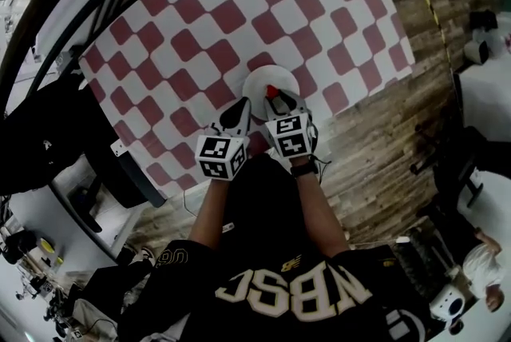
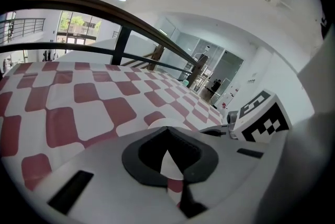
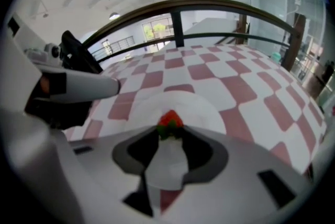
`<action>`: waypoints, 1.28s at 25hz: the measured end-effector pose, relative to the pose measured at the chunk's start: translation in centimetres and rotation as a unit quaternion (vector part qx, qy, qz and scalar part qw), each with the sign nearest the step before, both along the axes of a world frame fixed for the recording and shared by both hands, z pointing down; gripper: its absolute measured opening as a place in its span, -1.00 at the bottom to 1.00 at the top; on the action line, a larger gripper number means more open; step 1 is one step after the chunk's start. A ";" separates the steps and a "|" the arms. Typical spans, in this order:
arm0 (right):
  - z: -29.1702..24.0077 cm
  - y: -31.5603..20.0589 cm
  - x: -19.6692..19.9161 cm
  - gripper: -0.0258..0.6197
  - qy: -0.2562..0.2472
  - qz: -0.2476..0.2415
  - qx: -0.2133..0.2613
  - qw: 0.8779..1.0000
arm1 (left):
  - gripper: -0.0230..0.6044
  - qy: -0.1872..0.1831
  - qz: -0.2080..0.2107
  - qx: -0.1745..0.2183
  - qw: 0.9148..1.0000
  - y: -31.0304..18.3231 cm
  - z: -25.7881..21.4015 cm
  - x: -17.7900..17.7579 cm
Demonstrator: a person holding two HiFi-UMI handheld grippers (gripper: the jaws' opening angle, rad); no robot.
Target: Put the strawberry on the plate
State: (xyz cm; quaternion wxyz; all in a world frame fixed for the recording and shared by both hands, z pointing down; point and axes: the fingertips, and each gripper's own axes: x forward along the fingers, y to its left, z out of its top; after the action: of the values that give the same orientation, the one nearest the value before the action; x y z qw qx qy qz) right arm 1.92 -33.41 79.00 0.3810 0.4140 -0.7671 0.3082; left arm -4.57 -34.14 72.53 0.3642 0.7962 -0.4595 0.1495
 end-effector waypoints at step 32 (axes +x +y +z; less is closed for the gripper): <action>-36.2 1.4 3.4 -0.85 -0.184 0.074 0.387 0.900 | -0.90 0.025 0.022 0.328 0.944 2.4 -31.1 3.5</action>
State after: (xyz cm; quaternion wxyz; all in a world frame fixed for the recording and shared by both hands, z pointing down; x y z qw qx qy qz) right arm 5.28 -31.96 42.76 0.0189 0.5201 -0.8497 0.0846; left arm -1.06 -31.78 41.43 0.0912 0.8850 -0.4560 -0.0213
